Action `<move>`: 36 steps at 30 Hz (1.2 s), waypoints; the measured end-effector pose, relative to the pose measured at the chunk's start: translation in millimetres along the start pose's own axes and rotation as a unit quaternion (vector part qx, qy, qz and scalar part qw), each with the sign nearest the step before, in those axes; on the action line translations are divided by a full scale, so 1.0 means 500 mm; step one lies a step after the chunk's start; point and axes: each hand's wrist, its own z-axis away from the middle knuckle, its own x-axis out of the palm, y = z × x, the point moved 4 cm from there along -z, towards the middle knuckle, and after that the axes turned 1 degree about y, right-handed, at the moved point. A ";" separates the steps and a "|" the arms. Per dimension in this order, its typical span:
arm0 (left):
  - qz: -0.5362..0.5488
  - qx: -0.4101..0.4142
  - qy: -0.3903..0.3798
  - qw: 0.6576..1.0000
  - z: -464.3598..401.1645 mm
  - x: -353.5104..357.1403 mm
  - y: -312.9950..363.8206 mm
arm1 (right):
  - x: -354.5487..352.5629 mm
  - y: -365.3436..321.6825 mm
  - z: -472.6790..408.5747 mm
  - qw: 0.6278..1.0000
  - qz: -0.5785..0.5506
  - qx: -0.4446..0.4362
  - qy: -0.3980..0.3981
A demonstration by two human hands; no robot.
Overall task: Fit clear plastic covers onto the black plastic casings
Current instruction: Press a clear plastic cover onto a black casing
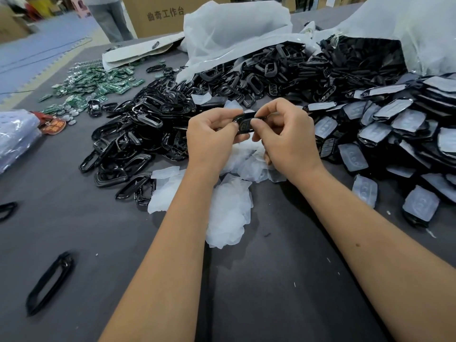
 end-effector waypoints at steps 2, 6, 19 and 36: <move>-0.001 0.005 -0.007 1.000 0.001 0.001 0.001 | -0.001 -0.001 -0.001 1.000 0.021 -0.004 0.012; -0.005 0.017 -0.015 1.000 0.005 0.001 0.002 | 0.000 -0.002 -0.002 0.999 0.035 -0.004 0.009; 0.074 -0.018 -0.043 0.996 0.011 -0.002 0.010 | -0.009 0.021 -0.007 0.990 -0.092 0.107 -0.004; -0.002 0.057 0.020 0.998 0.006 0.001 0.025 | -0.018 0.017 -0.013 0.999 0.009 0.026 0.023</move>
